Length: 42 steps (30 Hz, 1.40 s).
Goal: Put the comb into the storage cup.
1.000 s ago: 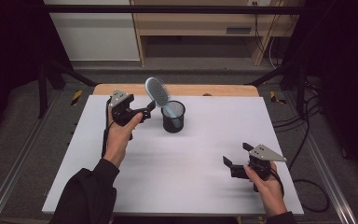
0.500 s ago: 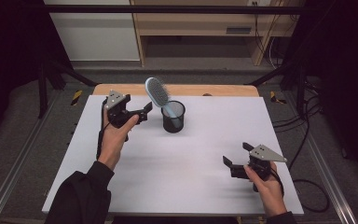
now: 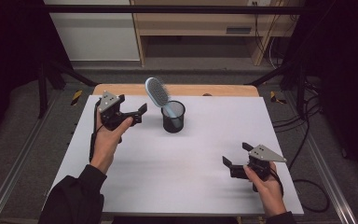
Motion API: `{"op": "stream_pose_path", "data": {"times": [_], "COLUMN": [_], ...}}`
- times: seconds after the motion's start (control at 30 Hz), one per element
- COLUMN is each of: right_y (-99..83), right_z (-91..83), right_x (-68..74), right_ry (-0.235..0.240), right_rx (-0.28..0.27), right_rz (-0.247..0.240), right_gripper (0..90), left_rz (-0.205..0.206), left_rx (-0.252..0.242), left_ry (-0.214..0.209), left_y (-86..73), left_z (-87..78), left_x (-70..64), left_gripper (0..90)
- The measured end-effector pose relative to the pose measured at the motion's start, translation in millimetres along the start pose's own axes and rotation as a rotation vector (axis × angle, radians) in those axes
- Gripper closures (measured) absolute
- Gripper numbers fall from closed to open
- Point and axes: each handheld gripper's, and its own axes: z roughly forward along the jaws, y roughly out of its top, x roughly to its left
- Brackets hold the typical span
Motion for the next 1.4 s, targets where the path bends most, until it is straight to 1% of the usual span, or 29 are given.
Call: {"op": "stream_pose_path", "data": {"times": [0.23, 0.37, 0.67, 0.73, 0.87, 1.1, 1.23, 1.4], "right_y": [0.4, 0.4, 0.1, 0.0, 0.0, 0.3, 0.2, -0.1], "right_z": [1.2, 1.6, 2.1, 2.3, 2.6, 2.3, 2.7, 3.0], "right_x": [1.7, 2.0, 2.2, 2.1, 2.4, 2.6, 3.2, 3.6], "right_ry": [0.003, 0.003, 0.003, 0.004, 0.006, 0.004, 0.005, 0.007], "right_rx": [0.0, 0.0, 0.002, 0.003, 0.003, 0.001, 0.003, 0.006], "right_rz": [-0.006, -0.005, -0.005, -0.006, -0.006, -0.008, -0.008, -0.012], "right_gripper": [5.1, 5.1, 5.1, 5.1, 5.1, 5.1, 5.1, 5.1], "left_rz": [0.004, 0.021, 0.011, 0.017, 0.015, 0.013, 0.012, 0.018], "left_rx": [-0.015, -0.013, -0.028, -0.031, -0.039, -0.05, -0.046, -0.05], "left_ry": [0.016, 0.021, 0.028, 0.035, 0.042, 0.054, 0.039, 0.054], "left_y": [1.6, 0.4, -1.9, -1.9, -2.2, -4.0, -5.6, -6.6], "left_z": [-13.3, -20.1, -36.6, -40.3, -46.7, -55.4, -59.6, -65.9], "left_x": [7.5, 9.1, 15.0, 17.0, 21.2, 27.5, 30.7, 33.7], "left_gripper": [3.2, 3.2, 3.0, 2.9, 2.8, 2.8, 2.9, 2.7]}}
